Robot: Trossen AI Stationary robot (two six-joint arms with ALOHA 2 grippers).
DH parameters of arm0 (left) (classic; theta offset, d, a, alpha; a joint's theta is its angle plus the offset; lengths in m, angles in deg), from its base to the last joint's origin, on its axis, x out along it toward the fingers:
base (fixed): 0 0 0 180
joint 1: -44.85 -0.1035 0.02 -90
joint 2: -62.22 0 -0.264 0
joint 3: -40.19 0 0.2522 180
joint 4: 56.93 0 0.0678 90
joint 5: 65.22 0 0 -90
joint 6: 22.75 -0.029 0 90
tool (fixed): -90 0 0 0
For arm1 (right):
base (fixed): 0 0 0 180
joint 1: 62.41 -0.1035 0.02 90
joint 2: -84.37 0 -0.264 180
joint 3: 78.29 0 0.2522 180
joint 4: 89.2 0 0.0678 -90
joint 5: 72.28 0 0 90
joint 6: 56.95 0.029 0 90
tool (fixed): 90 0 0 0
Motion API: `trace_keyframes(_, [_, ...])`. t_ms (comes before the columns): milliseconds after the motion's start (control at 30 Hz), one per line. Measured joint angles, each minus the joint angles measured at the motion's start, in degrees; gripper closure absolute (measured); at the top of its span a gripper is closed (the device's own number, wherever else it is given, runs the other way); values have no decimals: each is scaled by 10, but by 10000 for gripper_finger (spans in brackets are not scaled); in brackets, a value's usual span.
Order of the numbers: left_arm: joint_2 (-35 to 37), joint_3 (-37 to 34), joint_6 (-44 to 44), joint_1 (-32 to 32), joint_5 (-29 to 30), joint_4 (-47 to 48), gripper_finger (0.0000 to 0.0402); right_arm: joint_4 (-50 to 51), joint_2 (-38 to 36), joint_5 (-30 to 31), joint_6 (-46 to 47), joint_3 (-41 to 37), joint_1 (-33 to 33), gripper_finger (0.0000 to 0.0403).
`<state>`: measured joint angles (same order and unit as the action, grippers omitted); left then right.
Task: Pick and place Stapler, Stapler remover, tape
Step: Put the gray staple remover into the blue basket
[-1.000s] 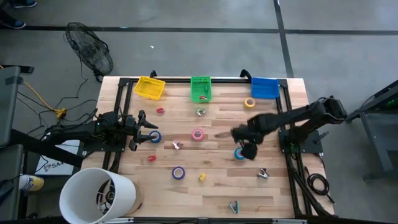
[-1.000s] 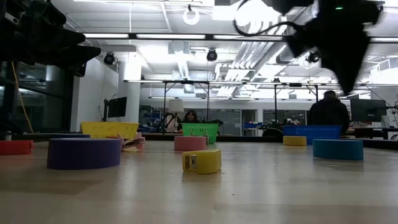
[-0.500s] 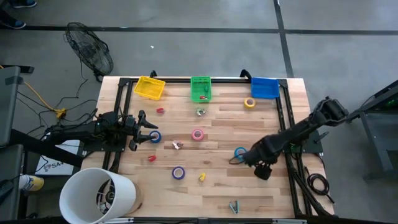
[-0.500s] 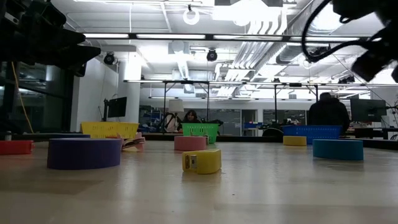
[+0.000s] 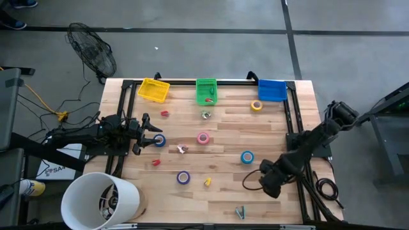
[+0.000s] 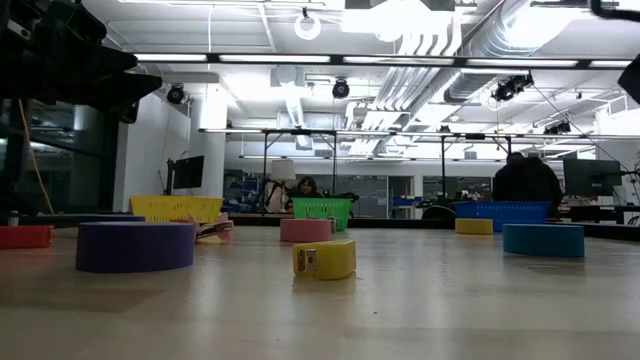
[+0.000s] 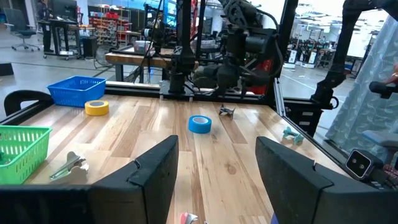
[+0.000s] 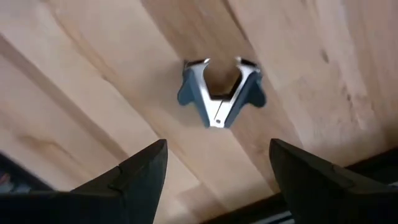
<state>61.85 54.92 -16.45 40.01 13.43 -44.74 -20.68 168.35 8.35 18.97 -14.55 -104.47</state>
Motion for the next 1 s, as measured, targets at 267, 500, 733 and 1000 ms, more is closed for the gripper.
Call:
trace_keyframes(267, [0,0,0,0,0,0,190,-49,0,25,64,-45,-49,130])
trace_keyframes(500, [0,0,0,0,0,0,190,-177,0,40,68,-105,-56,130])
trace_keyframes(733, [0,0,0,0,0,0,190,-186,-2,58,78,-132,-56,130])
trace_keyframes(1000, [0,0,0,0,0,0,190,-174,-1,68,61,-132,-56,131])
